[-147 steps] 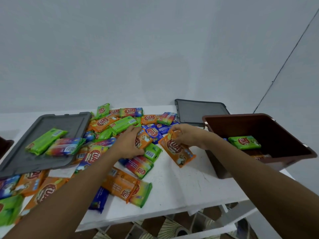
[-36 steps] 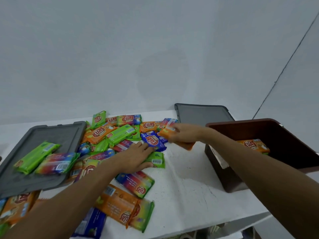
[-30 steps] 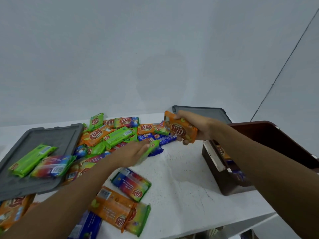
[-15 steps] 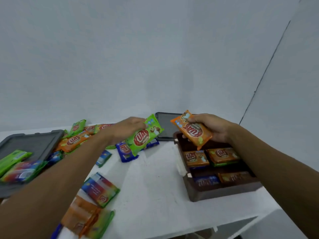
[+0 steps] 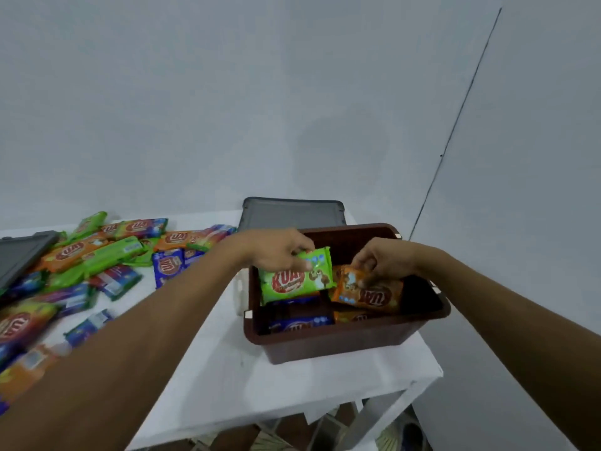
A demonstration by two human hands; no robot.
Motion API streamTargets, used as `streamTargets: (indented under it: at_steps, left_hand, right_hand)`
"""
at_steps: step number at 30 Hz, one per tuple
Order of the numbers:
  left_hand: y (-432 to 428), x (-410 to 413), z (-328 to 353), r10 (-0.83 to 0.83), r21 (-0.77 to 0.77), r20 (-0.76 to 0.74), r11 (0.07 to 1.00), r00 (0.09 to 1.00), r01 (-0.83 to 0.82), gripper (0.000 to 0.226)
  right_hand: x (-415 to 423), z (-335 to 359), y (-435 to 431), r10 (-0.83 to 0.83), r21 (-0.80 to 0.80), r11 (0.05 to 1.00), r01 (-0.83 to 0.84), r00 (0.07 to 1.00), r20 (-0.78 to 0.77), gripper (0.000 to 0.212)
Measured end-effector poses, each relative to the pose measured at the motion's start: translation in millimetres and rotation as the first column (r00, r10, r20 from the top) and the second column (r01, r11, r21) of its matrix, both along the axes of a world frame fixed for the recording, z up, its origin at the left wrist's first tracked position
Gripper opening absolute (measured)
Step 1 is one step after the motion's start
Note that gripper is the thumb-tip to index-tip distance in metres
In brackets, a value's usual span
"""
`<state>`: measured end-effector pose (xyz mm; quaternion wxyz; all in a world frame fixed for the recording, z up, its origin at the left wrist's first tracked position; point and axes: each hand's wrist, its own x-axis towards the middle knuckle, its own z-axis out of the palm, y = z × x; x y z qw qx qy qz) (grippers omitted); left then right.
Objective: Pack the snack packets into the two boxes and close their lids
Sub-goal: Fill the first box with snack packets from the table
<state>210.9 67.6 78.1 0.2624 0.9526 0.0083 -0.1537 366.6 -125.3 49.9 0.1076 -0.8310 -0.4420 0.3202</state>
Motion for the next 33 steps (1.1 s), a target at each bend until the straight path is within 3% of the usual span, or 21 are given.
streamTargets:
  at_steps: [3, 7, 12, 18, 25, 33]
  left_hand:
    - [-14, 9, -29, -0.011, 0.123, -0.165, 0.992, 0.986, 0.032, 0.019]
    - [-23, 10, -57, -0.015, 0.278, -0.231, 0.957, 0.973, 0.081, 0.04]
    - [-24, 12, -55, -0.016, 0.253, -0.227, 0.964, 0.974, 0.075, 0.036]
    - [-29, 14, -63, -0.066, 0.322, -0.365, 0.927, 0.929, 0.192, 0.037]
    - [-29, 13, -61, -0.061, 0.314, -0.269, 0.938, 0.961, 0.147, 0.043]
    - [-29, 11, -59, -0.082, 0.25, -0.318, 0.954, 0.944, 0.167, 0.043]
  right_hand:
    - [-6, -7, 3, 0.147, -0.118, 0.983, -0.138, 0.986, 0.074, 0.031]
    - [-5, -20, 3, 0.195, -0.154, 0.972, -0.178, 0.975, 0.105, 0.034]
    - [-4, -30, 6, 0.266, -0.185, 0.951, -0.246, 0.96, 0.092, 0.039]
    - [-2, -38, 1, 0.295, -0.15, 0.948, -0.282, 0.953, 0.071, 0.039]
    - [0, -42, 1, 0.3, -0.136, 0.948, -0.286, 0.95, 0.088, 0.035]
    - [-6, -39, -2, 0.291, -0.14, 0.948, -0.286, 0.957, 0.017, 0.033]
